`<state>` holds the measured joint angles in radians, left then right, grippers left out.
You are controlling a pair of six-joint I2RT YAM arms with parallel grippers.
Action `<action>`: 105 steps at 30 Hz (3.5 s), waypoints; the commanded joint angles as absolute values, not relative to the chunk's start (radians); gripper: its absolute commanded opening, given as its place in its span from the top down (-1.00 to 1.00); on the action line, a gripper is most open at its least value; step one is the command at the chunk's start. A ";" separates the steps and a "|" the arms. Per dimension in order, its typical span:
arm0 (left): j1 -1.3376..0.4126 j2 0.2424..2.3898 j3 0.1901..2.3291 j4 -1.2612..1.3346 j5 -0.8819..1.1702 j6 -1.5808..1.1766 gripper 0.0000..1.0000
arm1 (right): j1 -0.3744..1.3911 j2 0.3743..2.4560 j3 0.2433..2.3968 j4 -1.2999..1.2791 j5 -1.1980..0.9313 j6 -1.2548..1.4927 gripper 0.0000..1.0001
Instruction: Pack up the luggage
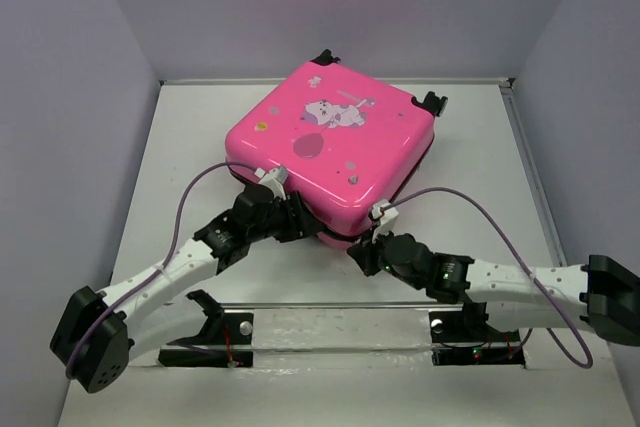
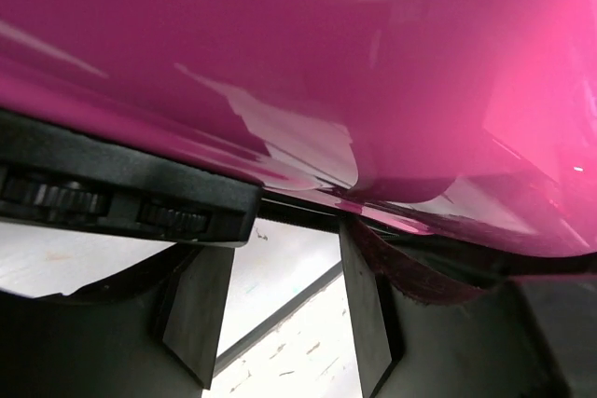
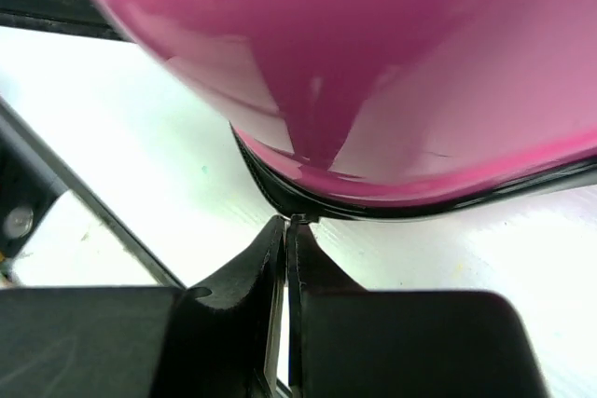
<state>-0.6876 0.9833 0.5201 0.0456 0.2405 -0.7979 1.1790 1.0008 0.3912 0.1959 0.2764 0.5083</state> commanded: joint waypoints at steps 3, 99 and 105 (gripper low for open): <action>-0.712 1.075 0.650 0.319 0.166 -0.821 -0.19 | 1.419 1.184 0.587 0.121 0.348 0.644 0.86; -0.230 0.877 0.887 0.023 0.048 -0.670 -0.84 | 0.209 1.589 1.773 -0.546 -0.342 0.244 -0.95; -0.180 0.965 0.946 0.028 0.096 -0.646 -0.93 | 0.320 1.220 1.343 -0.393 -0.431 0.248 0.86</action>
<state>-0.2192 0.9001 0.9043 -0.0013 0.0216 -0.6716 0.2375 1.3804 1.6161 -0.4187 -0.3626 0.2630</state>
